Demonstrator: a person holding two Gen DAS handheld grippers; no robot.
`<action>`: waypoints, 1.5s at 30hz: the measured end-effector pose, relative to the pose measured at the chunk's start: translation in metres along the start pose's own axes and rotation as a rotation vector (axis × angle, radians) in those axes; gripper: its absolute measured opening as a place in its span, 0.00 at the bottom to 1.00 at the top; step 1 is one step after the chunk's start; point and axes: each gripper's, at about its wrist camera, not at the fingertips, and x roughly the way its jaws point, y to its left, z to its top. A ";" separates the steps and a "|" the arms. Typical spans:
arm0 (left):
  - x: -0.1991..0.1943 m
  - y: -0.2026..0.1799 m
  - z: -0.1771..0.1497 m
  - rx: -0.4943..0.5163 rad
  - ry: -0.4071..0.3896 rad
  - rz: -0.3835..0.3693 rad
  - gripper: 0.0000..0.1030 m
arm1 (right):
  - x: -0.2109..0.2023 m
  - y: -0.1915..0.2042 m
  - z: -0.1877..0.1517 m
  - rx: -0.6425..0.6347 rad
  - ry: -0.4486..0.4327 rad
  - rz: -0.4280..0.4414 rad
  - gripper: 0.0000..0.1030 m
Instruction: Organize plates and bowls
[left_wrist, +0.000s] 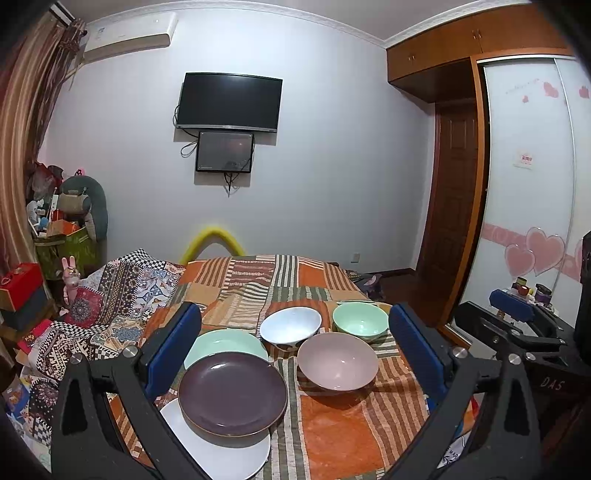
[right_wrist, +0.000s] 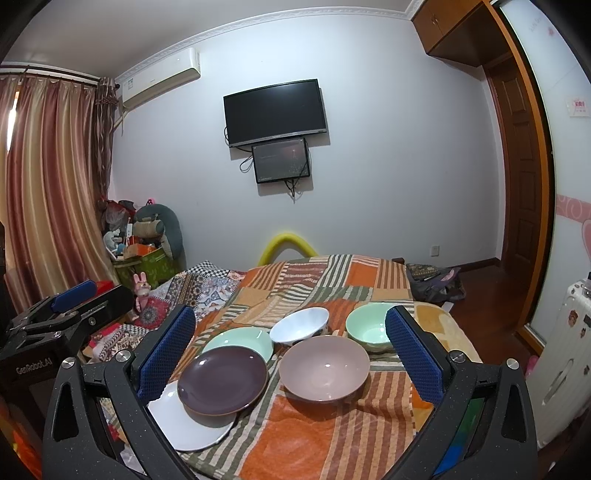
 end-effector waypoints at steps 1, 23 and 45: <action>0.000 0.000 0.000 0.000 0.000 0.001 1.00 | 0.000 0.000 0.000 0.001 0.002 0.001 1.00; 0.001 -0.001 -0.001 0.004 0.001 0.004 1.00 | 0.000 0.001 0.001 0.001 0.006 0.003 1.00; 0.002 -0.001 -0.004 0.010 0.007 0.002 1.00 | 0.004 -0.001 -0.002 0.021 0.027 0.019 1.00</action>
